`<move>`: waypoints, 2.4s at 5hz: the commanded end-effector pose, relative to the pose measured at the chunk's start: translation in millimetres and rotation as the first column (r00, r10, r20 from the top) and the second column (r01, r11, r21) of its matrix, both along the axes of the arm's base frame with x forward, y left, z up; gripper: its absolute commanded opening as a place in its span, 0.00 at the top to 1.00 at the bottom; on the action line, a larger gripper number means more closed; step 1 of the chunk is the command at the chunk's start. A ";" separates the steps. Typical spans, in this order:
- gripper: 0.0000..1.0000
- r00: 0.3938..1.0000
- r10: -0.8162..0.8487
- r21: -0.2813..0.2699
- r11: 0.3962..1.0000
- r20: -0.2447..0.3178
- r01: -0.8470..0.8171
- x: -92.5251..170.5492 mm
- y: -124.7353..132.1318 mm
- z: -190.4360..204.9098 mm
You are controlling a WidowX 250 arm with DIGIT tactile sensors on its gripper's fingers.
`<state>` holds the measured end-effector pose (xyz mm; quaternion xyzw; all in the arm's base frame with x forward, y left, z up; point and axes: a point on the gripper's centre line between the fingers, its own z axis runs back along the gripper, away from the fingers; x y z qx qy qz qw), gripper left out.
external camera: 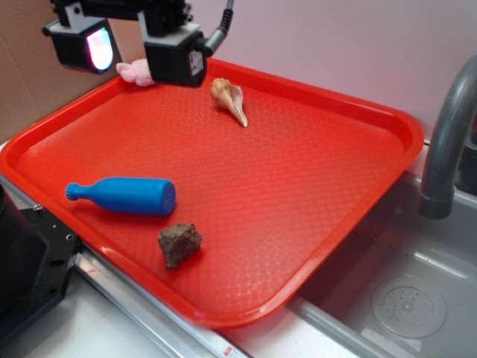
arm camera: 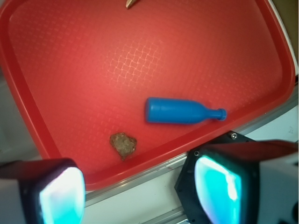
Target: Grab the rock.
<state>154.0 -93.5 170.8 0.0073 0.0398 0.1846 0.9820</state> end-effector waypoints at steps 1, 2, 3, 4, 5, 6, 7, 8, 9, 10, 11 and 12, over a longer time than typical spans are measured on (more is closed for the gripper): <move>0.00 0.994 -0.105 -0.046 0.993 0.037 0.107 -26.4 -33.9 -82.0; 0.00 0.993 -0.102 -0.097 0.990 0.059 0.107 -36.7 -46.3 -104.9; 0.00 0.988 -0.144 -0.127 0.980 0.064 0.151 -31.4 -45.0 -124.7; 0.00 0.982 -0.176 -0.102 0.978 0.066 0.182 -16.4 -35.3 -123.2; 0.00 0.979 -0.198 -0.103 0.974 0.041 0.202 -21.9 -20.2 -124.2; 0.00 0.972 -0.234 -0.117 0.965 0.020 0.235 -23.4 -21.4 -129.5; 0.00 0.952 -0.297 -0.080 0.953 -0.074 0.291 -5.7 -30.1 -135.5; 0.00 0.952 -0.297 -0.080 0.953 -0.074 0.291 -5.7 -30.1 -135.5; 0.00 0.952 -0.297 -0.080 0.953 -0.074 0.291 -5.7 -30.1 -135.5; 0.00 0.952 -0.297 -0.080 0.953 -0.074 0.291 -5.7 -30.1 -135.5; 0.00 0.952 -0.297 -0.080 0.953 -0.074 0.291 -5.7 -30.1 -135.5; 0.00 0.958 -0.276 -0.088 0.959 -0.075 0.270 -41.2 -28.3 -158.8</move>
